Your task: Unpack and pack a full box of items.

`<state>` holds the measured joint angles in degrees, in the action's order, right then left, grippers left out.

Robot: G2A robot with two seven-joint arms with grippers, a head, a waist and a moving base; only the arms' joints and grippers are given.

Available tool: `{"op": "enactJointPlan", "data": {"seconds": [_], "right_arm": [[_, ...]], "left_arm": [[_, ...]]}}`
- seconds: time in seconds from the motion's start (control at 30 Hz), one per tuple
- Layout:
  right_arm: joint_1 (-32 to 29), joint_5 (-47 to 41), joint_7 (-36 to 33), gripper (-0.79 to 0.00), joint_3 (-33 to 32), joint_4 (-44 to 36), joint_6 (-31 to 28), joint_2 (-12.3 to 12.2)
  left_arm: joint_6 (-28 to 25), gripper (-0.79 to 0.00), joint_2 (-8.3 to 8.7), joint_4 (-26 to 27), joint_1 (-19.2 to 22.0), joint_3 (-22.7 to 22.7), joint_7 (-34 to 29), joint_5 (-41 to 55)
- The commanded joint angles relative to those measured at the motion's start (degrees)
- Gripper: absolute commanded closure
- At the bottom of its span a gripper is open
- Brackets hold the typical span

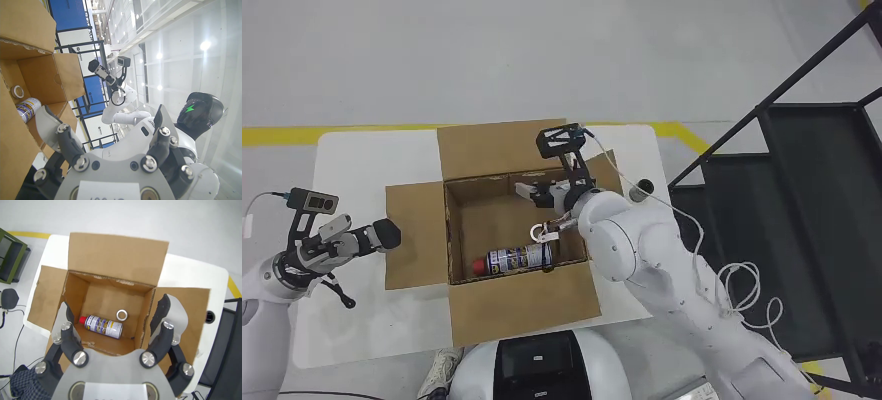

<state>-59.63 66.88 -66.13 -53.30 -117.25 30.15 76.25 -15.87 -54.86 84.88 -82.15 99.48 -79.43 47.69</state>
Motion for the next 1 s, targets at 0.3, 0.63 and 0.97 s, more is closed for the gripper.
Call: {"op": "enactJointPlan", "data": {"seconds": [0.3, 0.63, 0.97], "right_arm": [[1.67, -3.10, -0.98, -0.785, 5.35, 10.16, 4.78, 2.14], [1.67, -3.10, -0.98, -0.785, 5.35, 10.16, 4.78, 2.14], [1.67, -3.10, -0.98, -0.785, 5.35, 10.16, 4.78, 2.14]], "left_arm": [[0.00, -0.785, 0.00, 0.00, 0.00, 0.00, 0.00, 0.00], [0.00, -0.785, 0.00, 0.00, 0.00, 0.00, 0.00, 0.00], [0.00, -0.785, 0.00, 0.00, 0.00, 0.00, 0.00, 0.00]]}}
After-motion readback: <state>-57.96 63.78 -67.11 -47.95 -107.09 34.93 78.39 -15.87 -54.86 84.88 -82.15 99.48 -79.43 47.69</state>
